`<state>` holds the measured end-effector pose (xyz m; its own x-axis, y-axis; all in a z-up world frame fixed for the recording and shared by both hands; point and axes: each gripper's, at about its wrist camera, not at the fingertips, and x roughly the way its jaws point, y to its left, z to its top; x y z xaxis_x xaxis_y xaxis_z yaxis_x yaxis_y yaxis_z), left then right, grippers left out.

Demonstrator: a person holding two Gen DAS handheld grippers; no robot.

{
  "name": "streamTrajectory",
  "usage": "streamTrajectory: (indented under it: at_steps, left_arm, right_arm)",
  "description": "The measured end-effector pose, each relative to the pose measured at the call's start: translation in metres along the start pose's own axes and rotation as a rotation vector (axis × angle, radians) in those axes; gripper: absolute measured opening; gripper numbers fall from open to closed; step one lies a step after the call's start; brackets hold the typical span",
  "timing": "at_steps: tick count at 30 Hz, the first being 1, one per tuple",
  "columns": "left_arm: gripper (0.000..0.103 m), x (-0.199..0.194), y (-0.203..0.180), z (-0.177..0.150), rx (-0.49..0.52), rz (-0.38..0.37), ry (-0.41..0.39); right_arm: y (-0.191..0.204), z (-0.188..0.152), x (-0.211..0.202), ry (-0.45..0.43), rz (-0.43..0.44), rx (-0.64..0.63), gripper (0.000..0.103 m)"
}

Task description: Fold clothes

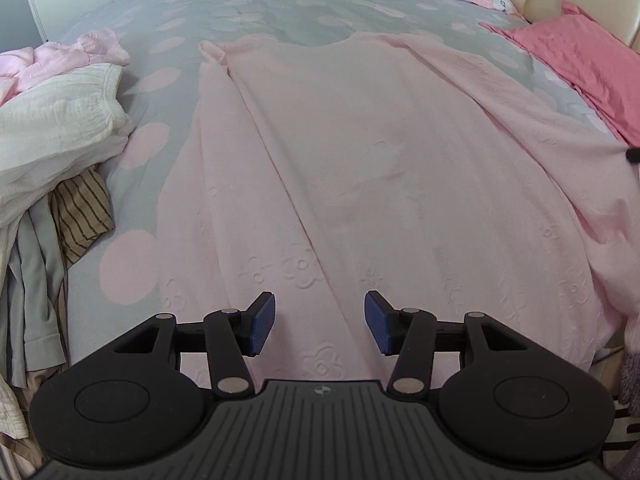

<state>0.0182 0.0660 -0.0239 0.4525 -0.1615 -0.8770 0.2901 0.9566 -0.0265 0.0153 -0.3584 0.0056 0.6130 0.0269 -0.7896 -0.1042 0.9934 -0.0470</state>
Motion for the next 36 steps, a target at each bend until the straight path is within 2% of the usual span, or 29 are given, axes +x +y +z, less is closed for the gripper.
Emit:
streamTrajectory:
  at_steps: [9,16,21,27,30,33,34,36]
  left_arm:
    - [0.048,0.002,0.005,0.013,-0.027,0.009,-0.010]
    - [0.047,0.016,0.011,0.021,-0.038,0.021,0.011]
    - [0.048,0.025,0.012,0.026,-0.028,0.022,0.025]
    - [0.047,0.036,0.007,0.029,-0.006,0.010,0.054]
    - [0.048,0.035,0.004,0.030,0.010,0.000,0.050]
    - [0.049,0.031,-0.001,0.030,0.024,0.004,0.048]
    - [0.050,0.031,-0.003,0.028,0.029,0.011,0.050]
    - [0.050,0.031,-0.005,0.025,0.041,0.029,0.060]
  right_arm:
    - [-0.067,0.088,0.017,-0.030,-0.264,-0.029,0.000]
    - [-0.113,0.134,0.075,0.022,-0.426,-0.040,0.000]
    - [-0.138,0.156,0.121,0.056,-0.512,-0.021,0.000]
    - [-0.148,0.169,0.174,0.101,-0.585,-0.022,0.000]
    - [-0.143,0.167,0.189,0.117,-0.581,-0.030,0.000]
    - [-0.133,0.161,0.188,0.110,-0.548,-0.029,0.004]
    - [-0.129,0.159,0.185,0.104,-0.534,-0.027,0.007]
    - [-0.120,0.155,0.178,0.092,-0.506,-0.022,0.020]
